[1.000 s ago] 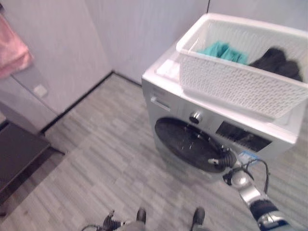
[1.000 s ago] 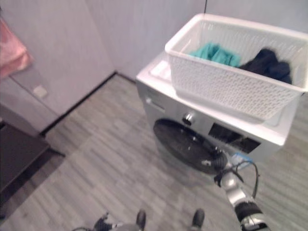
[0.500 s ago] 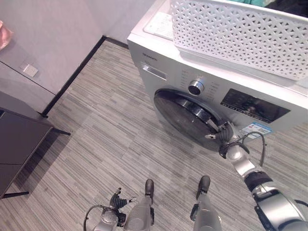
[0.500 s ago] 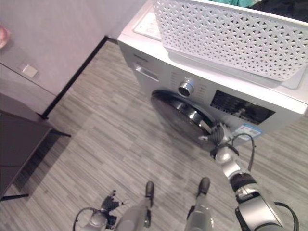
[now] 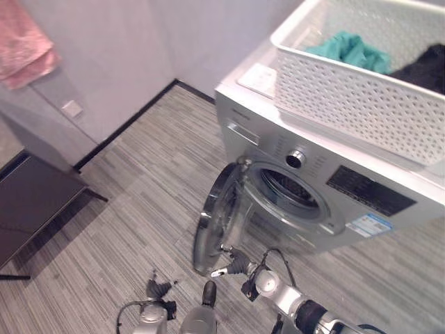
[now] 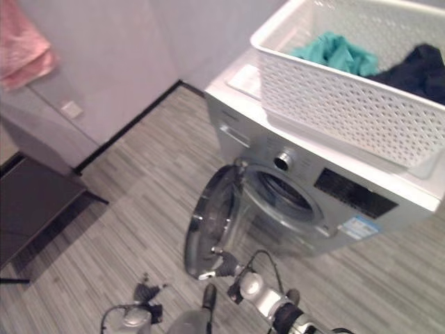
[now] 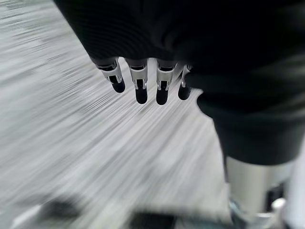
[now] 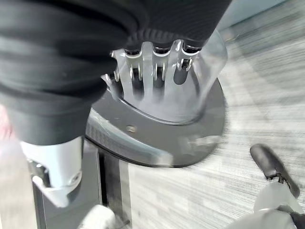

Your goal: Grab the laundry basket,head to the washer,open it,put in the laundry and shut it.

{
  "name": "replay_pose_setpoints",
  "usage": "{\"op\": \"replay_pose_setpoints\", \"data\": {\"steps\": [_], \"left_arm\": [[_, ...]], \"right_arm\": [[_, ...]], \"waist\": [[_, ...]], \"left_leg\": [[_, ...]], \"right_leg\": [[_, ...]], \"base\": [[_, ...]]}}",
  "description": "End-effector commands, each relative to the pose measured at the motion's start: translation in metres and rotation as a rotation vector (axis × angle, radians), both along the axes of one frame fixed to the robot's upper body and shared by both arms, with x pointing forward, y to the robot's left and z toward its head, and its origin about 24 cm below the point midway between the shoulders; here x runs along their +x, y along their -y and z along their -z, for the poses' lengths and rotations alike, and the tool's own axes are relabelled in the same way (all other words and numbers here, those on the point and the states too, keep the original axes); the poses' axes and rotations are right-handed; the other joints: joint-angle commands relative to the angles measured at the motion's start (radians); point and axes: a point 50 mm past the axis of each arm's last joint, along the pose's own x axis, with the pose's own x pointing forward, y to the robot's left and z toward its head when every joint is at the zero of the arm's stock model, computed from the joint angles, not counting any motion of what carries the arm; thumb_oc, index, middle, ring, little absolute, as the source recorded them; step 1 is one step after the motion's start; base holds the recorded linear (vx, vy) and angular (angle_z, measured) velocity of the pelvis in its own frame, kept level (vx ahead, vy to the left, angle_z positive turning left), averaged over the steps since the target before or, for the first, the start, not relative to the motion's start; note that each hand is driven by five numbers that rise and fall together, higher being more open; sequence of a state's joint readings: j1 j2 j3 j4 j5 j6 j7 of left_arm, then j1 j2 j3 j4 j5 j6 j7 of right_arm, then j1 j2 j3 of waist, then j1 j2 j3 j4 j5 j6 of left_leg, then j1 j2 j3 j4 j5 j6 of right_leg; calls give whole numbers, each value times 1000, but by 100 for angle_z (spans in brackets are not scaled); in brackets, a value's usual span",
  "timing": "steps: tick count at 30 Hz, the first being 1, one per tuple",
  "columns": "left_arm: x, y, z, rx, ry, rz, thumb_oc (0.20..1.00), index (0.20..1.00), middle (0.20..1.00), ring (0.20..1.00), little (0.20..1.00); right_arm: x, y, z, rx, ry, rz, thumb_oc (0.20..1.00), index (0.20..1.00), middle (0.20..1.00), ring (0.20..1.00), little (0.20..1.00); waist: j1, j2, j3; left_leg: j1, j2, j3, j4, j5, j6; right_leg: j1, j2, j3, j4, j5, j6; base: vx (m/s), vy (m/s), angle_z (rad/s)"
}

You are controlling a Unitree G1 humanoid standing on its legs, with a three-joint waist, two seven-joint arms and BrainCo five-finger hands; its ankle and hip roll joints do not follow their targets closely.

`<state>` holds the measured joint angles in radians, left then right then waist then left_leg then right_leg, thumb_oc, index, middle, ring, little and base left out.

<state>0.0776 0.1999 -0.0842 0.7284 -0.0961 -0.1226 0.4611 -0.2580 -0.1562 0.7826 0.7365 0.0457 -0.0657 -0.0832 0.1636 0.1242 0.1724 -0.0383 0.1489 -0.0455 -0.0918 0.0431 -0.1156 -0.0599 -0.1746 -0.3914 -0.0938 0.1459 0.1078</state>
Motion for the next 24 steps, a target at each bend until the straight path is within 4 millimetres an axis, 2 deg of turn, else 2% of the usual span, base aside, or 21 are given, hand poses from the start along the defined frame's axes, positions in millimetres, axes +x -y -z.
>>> {"op": "replay_pose_setpoints", "data": {"steps": [1,2,3,4,5,6,7,8,9,10,12,13,14,15,17,19,20,21,22,23,24], "left_arm": [[34,-108,-123,929,338,-65,1000,1000,1000,1000,1000],[33,-108,-124,931,335,-65,1000,1000,1000,1000,1000],[39,-117,-159,1044,444,-75,1000,1000,1000,1000,1000],[45,-110,-207,1086,640,-54,1000,1000,1000,1000,1000],[45,-90,-248,997,889,23,1000,1000,1000,1000,1000],[44,-81,-258,885,995,62,1000,1000,1000,1000,1000],[43,-81,-259,881,995,62,1000,1000,1000,1000,1000],[45,-53,-279,544,1156,375,1000,1000,1000,1000,1000],[44,-53,-280,540,1156,378,1000,1000,1000,1000,1000],[41,-28,-295,302,1173,729,1000,1000,1000,1000,1000],[40,-7,-294,43,1065,997,1000,1000,1000,1000,1000],[41,-7,-294,42,1065,999,1000,1000,1000,1000,1000],[49,15,-280,-190,941,1145,1000,1000,1000,1000,1000],[53,29,-270,-262,859,1218,1000,1000,1000,1000,1000],[61,51,-262,-311,718,1383,1000,1000,1000,1000,1000],[64,58,-257,-331,641,1448,1000,1000,1000,1000,1000],[65,64,-247,-331,498,1545,1000,1000,1000,1000,1000],[76,62,-229,-295,335,1572,1000,1000,1000,1000,1000],[78,60,-222,-285,270,1584,1000,1000,1000,1000,1000],[83,51,-207,-262,178,1552,1000,1000,1000,1000,1000],[84,52,-207,-262,177,1556,1000,1000,1000,1000,1000]], "right_arm": [[6,12,-2,36,53,80,1000,1000,1000,1000,1000],[6,12,-2,37,52,79,1000,1000,1000,1000,1000],[1,21,2,17,41,98,1000,1000,1000,1000,1000],[-4,42,9,-27,24,146,1000,1000,1000,1000,1000],[-16,66,24,-107,-40,213,1000,1000,1000,1000,1000],[-19,75,28,-133,-59,238,1000,1000,1000,1000,1000],[-19,75,28,-134,-58,237,1000,1000,1000,1000,1000],[-29,103,36,-191,-120,315,1000,1000,1000,1000,1000],[-29,103,36,-190,-120,316,1000,1000,1000,1000,1000],[-37,117,42,-217,-166,347,1000,1000,1000,1000,1000],[-45,124,47,-244,-196,343,1000,1000,1000,1000,1000],[-45,124,46,-244,-196,344,1000,1000,1000,1000,1000],[-55,120,54,-249,-246,330,1000,1000,1000,1000,1000],[-59,119,58,-258,-269,326,1000,1000,1000,1000,1000],[-62,120,60,-276,-287,317,1000,1000,1000,1000,1000],[-62,119,61,-284,-287,297,1000,1000,1000,1000,1000],[-60,118,59,-291,-279,250,1000,1000,1000,1000,1000],[-55,118,56,-304,-261,195,1000,1000,1000,1000,1000],[-53,119,55,-311,-258,178,1000,1000,1000,1000,1000],[-52,120,54,-316,-261,168,1000,1000,1000,1000,1000],[-52,120,54,-314,-262,172,1000,1000,1000,1000,1000]], "waist": [[41,-79,-36],[39,-82,-37],[41,-86,-44],[47,-90,-51],[50,-91,-63],[49,-89,-65],[46,-90,-66],[36,-76,-75],[36,-79,-77],[26,-71,-82],[13,-65,-90],[13,-67,-91],[-8,-68,-101],[-20,-70,-104],[-42,-72,-108],[-55,-72,-110],[-83,-68,-110],[-106,-65,-111],[-117,-64,-114],[-124,-63,-117],[-118,-64,-117]], "left_leg": [[12,-5,21,5,-44,-16],[9,-7,20,5,-41,-15],[12,-4,15,5,-44,-18],[15,-1,8,5,-47,-20],[22,2,-2,5,-52,-24],[24,3,-4,5,-51,-26],[18,0,-6,5,-45,-24],[29,4,-3,5,-52,-22],[23,1,-3,5,-47,-21],[29,3,4,5,-50,-17],[42,9,19,5,-56,-16],[38,6,19,5,-53,-15],[56,12,35,5,-63,-15],[64,13,41,5,-66,-14],[71,13,53,5,-68,-12],[76,12,61,5,-70,-11],[87,13,75,5,-77,-11],[99,15,102,5,-84,-9],[100,13,110,5,-84,-8],[104,14,119,5,-85,-7],[104,14,121,5,-86,-7]], "right_leg": [[66,-50,42,7,-126,37],[64,-52,41,7,-123,37],[72,-49,36,7,-127,36],[81,-46,30,7,-130,35],[99,-41,21,7,-141,32],[103,-39,18,7,-142,31],[99,-42,16,7,-137,31],[108,-34,17,7,-139,32],[103,-37,16,7,-135,32],[104,-33,24,7,-132,35],[107,-28,32,7,-132,38],[104,-30,32,7,-130,39],[108,-23,47,7,-132,41],[110,-20,55,7,-131,42],[106,-19,71,7,-128,46],[102,-18,81,7,-125,49],[101,-13,99,7,-123,53],[86,-10,132,7,-114,62],[78,-10,142,7,-109,64],[72,-9,154,7,-106,65],[71,-9,156,7,-106,65]], "base": [[83,-60,22],[77,-58,20],[51,-46,22],[119,-86,30],[99,-70,26],[45,-37,44],[23,4,49],[5,16,44],[29,18,11],[14,17,-6],[35,13,-7],[66,5,-12],[76,2,-15],[101,-2,-19],[55,3,-34],[35,12,-35],[41,42,-43],[52,51,-41],[40,50,-54],[20,23,-44],[37,29,-58]]}}
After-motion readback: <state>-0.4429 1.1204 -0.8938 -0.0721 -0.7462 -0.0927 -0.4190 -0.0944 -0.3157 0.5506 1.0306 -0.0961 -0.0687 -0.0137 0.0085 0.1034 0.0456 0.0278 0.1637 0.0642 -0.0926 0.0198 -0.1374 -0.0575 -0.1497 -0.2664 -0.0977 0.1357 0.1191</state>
